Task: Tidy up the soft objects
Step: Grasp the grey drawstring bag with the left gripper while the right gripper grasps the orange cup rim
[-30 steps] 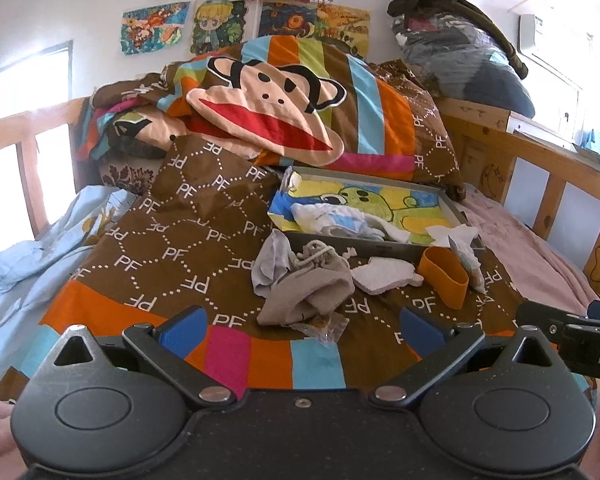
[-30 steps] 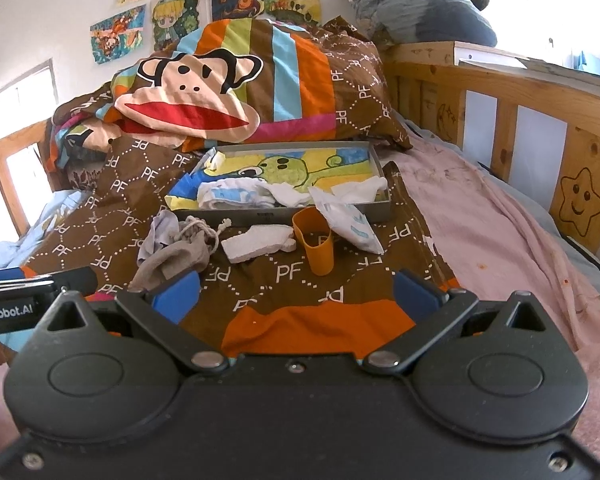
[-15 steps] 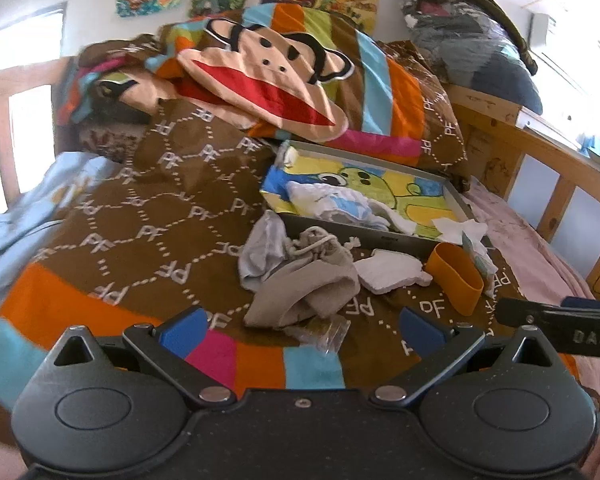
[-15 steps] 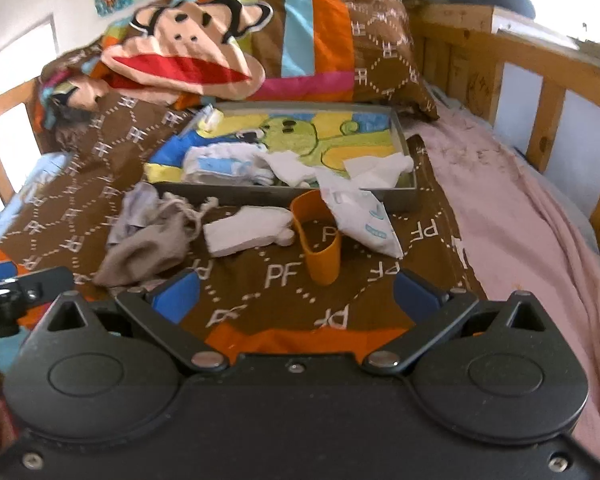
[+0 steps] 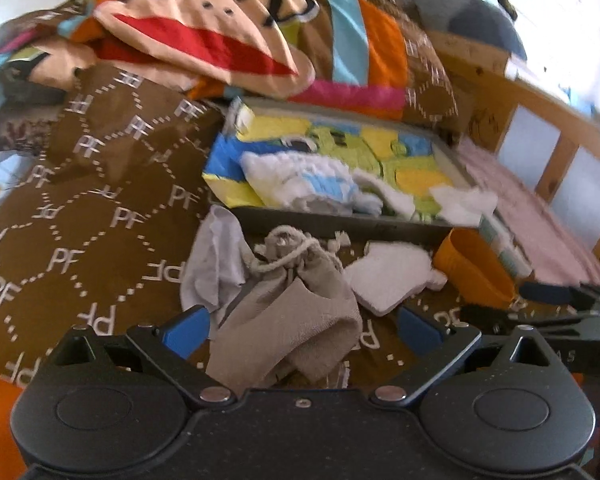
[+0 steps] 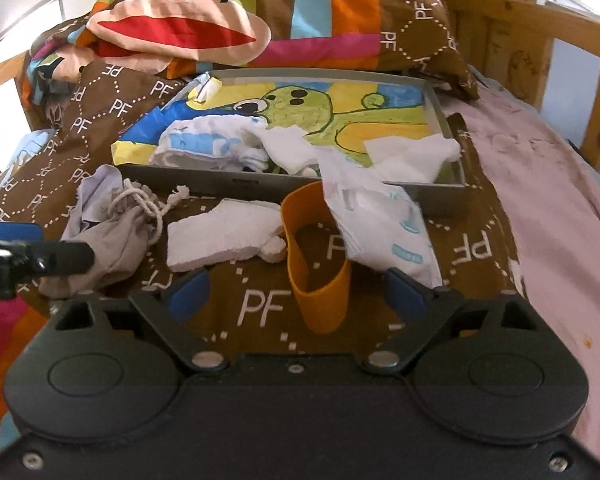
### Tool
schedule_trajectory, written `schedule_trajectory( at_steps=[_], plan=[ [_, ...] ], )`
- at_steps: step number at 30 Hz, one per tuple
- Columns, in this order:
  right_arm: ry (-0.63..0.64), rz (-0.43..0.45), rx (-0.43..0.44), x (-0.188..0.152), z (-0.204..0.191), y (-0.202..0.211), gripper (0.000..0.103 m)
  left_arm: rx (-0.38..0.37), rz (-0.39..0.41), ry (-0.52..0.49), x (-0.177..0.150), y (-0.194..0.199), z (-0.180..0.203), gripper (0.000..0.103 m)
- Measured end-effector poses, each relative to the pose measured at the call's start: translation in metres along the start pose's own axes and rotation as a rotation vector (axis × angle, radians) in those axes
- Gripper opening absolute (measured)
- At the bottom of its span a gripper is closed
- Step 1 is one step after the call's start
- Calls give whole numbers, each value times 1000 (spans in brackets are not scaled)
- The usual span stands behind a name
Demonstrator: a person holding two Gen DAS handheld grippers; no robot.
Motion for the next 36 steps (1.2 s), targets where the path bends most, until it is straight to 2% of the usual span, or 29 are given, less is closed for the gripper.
schedule_trajectory(
  at_steps=[1,3,6,10,12,14,16,18,20,21,23,27,36],
  plan=[
    [-4,4,2,0,0,-4,86,-2,-23,-11,0,-6,0,98],
    [-23,7,5,1,2,-11,78,-13,-58,-25,0,-15,2,94],
    [-36,12,4,2,5,-17,76,-15,-86,-50,1,-24,5,86],
    [-41,21,-5,4,8,-26,74,0,-117,-69,2,-29,11,67],
    [-40,23,-12,5,9,-29,68,-3,-129,-76,3,-31,13,63],
    [-44,18,-18,5,10,-30,62,4,-141,-90,3,-32,16,53],
    [-45,17,-20,5,11,-30,54,11,-152,-105,2,-34,19,46],
    [-46,22,-16,5,9,-27,34,11,-155,-109,2,-34,19,39],
    [-45,20,-19,6,9,-25,23,3,-150,-102,4,-31,18,32],
    [-49,16,-18,6,9,-25,20,-1,-145,-101,5,-30,18,24],
    [-70,11,-2,7,10,-23,14,-7,-136,-97,7,-26,18,17],
    [-101,11,23,9,13,-18,8,-20,-102,-96,13,-15,20,13],
    [-106,57,151,18,1,7,5,-38,21,-30,35,27,16,11]
  ],
)
Point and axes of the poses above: each gripper's, at about its wrist camera, not at the fingertips, and y roughly against the way its jaws point, z to its right, x to its top, the point moved 3 cm from there along -y, roughly the way its jaws point, and after that the axes turned 5 degrees about z, right-handed, at the moved point
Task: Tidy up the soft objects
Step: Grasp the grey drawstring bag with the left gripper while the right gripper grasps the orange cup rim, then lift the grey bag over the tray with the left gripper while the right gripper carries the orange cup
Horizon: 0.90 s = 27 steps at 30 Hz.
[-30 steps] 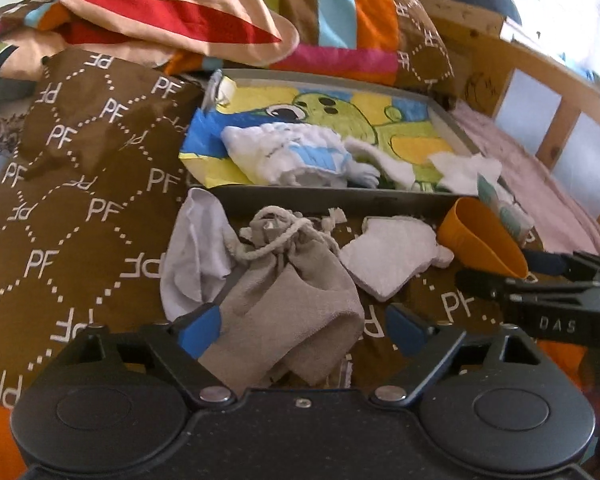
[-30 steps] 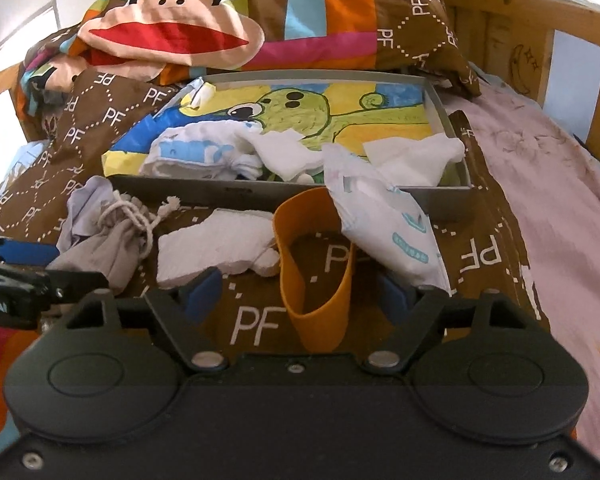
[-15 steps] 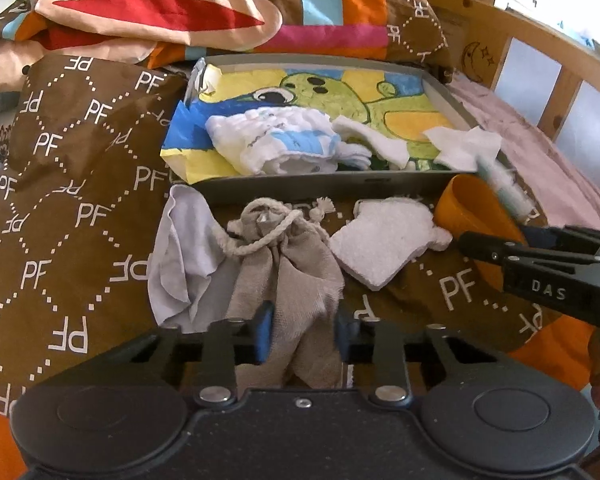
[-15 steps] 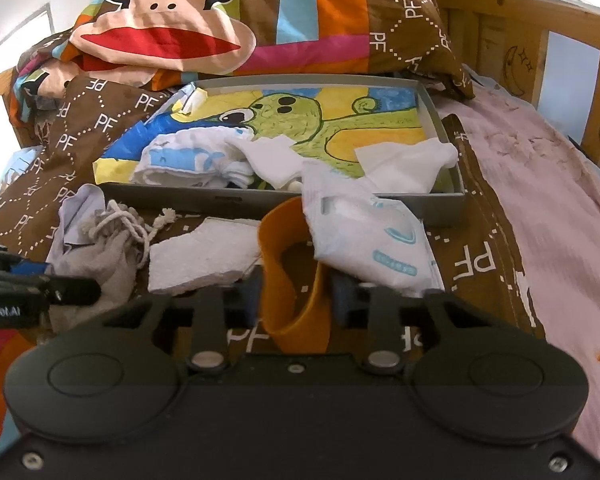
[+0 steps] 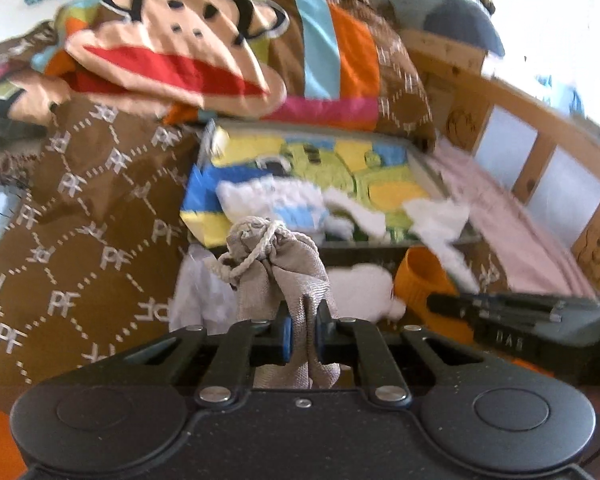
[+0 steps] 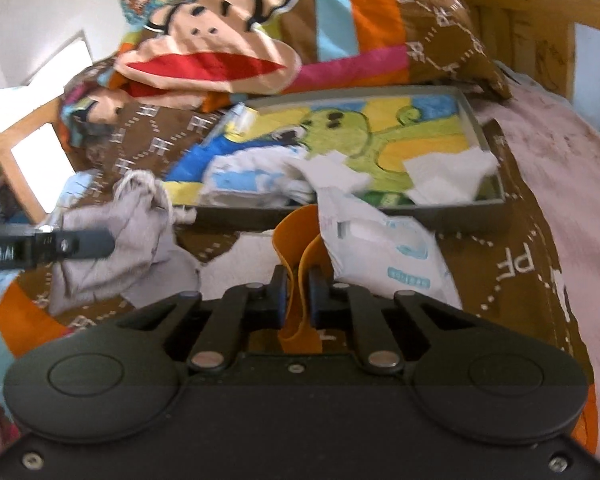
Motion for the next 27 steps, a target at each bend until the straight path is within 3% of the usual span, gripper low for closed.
schedule_trajectory(
  at_steps=[10,14,21,27],
  plan=[
    [14,120,103,13,-14,33,4,31,122,29,31,34,3,11],
    [21,185,130,21,-16,48,4,24,139,22,36,38,12,11],
    [-14,226,191,31,-14,64,4,9,155,16,41,35,26,11],
    [-1,299,170,43,-4,83,4,10,175,7,48,30,31,11]
  ],
)
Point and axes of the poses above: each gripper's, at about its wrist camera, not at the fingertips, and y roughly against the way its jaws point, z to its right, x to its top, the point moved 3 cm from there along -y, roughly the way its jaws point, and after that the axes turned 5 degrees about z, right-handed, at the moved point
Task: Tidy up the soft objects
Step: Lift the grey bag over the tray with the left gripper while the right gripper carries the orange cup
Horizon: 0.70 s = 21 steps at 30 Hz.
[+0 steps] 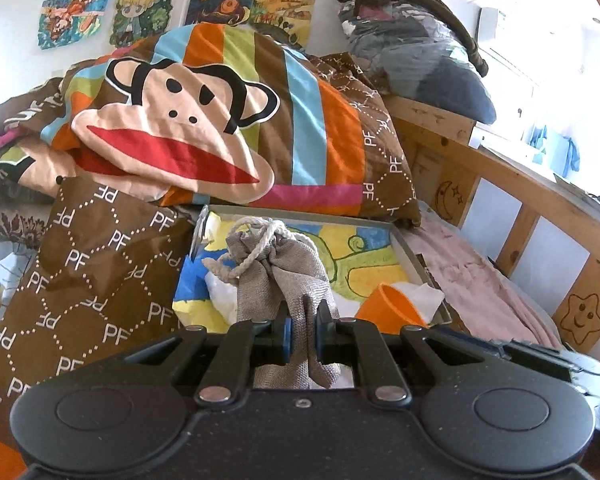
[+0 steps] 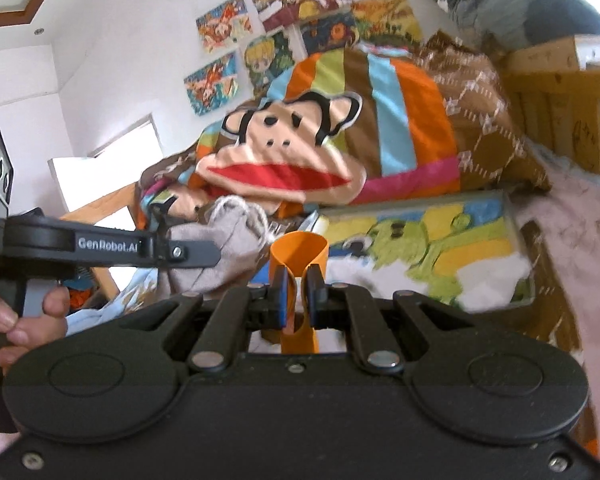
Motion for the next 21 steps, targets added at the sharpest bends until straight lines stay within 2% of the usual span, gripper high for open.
schedule_trajectory(
  at_steps=[4,9,15,21],
  plan=[
    [38,49,-54,13,14,-3,4,0,17,-10,6,-12,2,11],
    [21,70,-159,22,55,-18,4,-20,42,-4,16,-45,9,11],
    [5,53,-253,17,101,-49,4,-52,29,4,19,-99,19,11],
    [-5,-7,-300,-3,129,-90,4,-72,-16,-14,9,-151,23,12]
  ],
)
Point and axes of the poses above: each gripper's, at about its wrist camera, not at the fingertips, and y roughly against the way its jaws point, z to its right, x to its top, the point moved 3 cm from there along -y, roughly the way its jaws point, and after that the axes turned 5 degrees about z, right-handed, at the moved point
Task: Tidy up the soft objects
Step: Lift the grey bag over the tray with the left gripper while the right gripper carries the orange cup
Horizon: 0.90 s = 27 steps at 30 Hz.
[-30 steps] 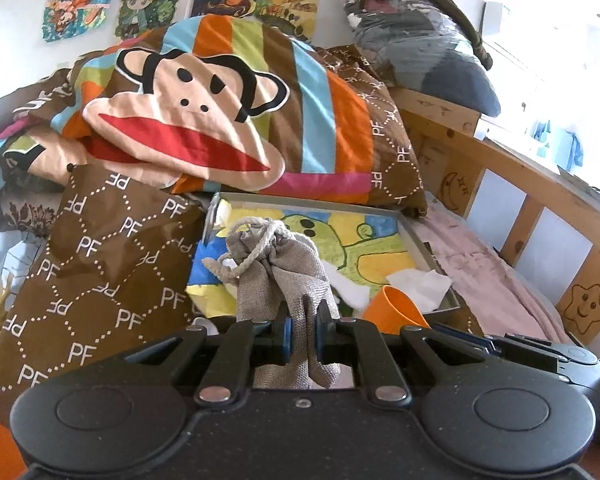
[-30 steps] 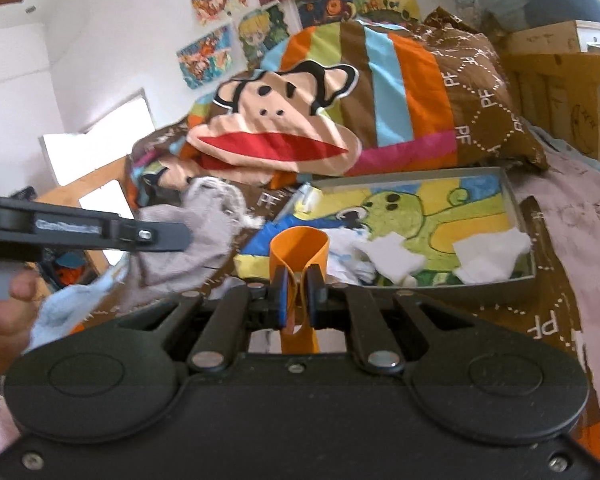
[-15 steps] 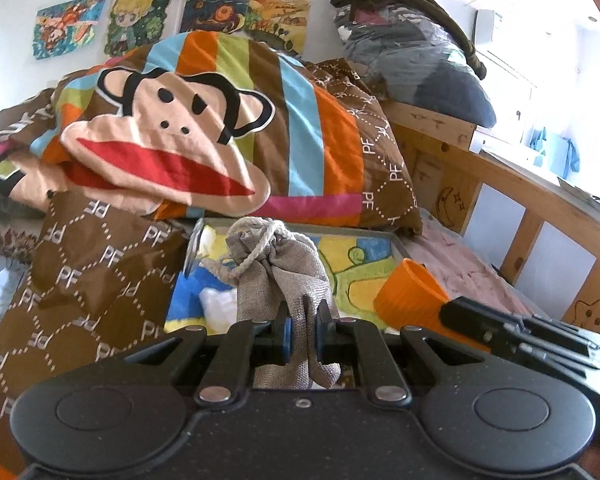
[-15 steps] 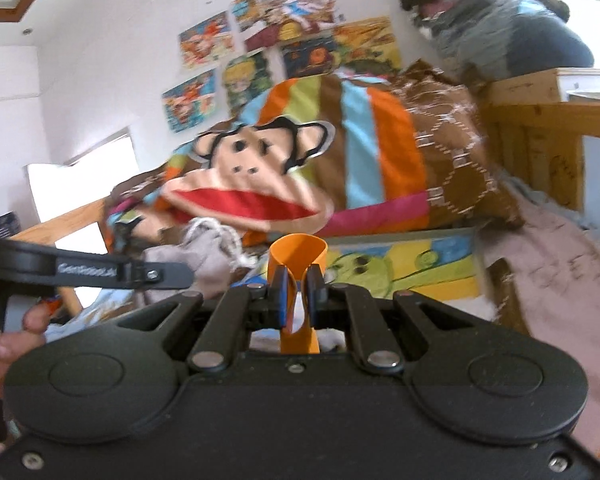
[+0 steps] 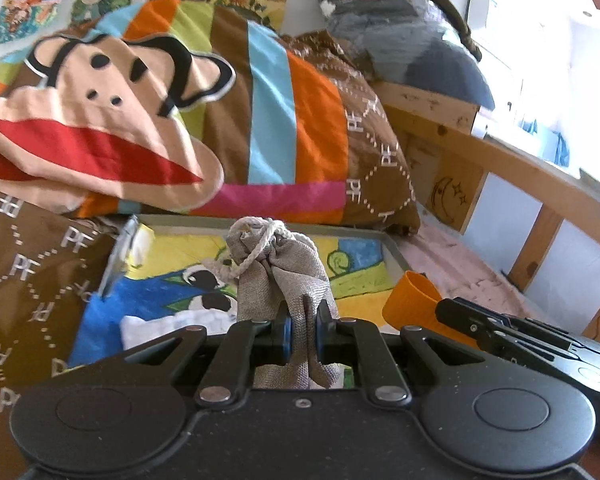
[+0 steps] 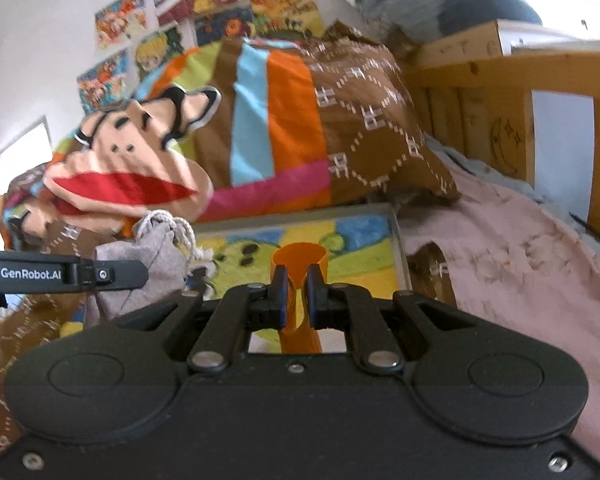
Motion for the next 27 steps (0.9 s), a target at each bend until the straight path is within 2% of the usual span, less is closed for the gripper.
schedule_trajectory(
  at_steps=[7,13,22,27],
  plan=[
    [41,-51,-23,-23,-4,-33,4,-6,-51,-12,-16,-35,-1,12],
    [40,-73,-29,-25,-7,-48,4,-5,-78,-12,-25,-47,3,13],
    [29,-79,-39,-20,-4,-43,7,-1,-96,-20,-23,-45,7,18],
    [25,-68,-38,-18,-3,-40,12,-4,-97,-23,-22,-44,7,23]
  ],
)
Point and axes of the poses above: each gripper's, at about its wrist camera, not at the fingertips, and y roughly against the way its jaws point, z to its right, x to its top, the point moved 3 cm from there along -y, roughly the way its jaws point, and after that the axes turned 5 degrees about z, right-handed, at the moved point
